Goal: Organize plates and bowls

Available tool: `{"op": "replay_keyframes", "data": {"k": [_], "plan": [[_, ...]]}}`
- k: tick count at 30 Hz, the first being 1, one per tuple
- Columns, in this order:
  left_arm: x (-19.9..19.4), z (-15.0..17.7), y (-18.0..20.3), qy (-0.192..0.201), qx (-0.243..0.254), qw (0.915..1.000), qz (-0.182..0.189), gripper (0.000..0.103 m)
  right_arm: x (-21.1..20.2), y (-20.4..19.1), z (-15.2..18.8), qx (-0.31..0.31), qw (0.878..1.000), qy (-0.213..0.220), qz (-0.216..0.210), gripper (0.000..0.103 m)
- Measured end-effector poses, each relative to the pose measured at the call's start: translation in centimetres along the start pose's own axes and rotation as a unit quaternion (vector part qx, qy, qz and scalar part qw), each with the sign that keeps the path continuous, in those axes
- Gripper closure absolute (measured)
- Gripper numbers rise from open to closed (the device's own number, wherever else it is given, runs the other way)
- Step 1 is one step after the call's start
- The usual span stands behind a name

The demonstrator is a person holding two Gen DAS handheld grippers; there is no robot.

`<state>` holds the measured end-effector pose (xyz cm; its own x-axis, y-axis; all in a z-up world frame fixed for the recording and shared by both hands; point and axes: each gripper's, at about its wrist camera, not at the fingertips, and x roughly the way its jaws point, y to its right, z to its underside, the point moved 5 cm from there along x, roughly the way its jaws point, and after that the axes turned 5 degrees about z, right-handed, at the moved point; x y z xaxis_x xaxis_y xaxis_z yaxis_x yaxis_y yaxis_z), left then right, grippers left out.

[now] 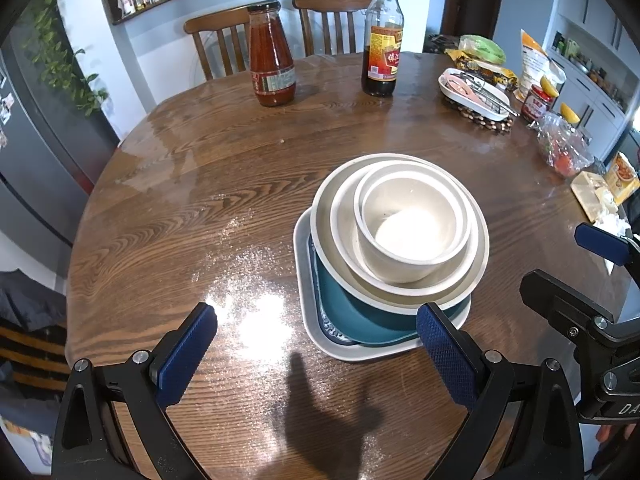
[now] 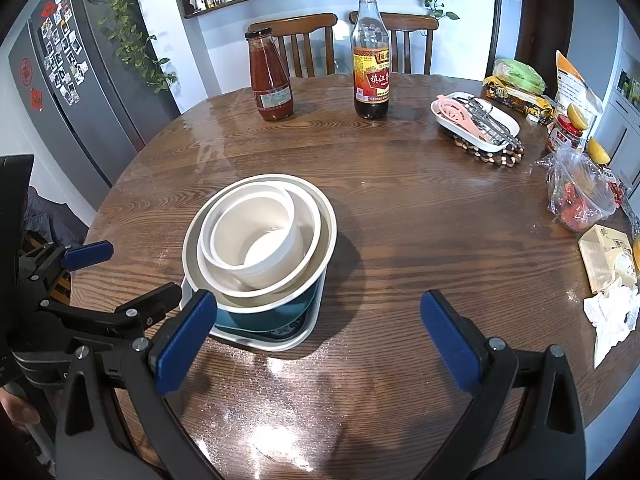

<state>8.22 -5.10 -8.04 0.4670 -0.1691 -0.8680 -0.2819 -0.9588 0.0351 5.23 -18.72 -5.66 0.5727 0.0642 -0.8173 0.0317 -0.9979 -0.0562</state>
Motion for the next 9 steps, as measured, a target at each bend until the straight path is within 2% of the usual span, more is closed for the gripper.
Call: {"op": "replay_keyframes", "data": {"k": [9], "plan": [[0.26,-0.07,-0.17,-0.004,-0.002,1.0000,-0.003,0.003,0.01,-0.06,-0.02,-0.002,1.000,-0.001,0.001,0.000]]}}
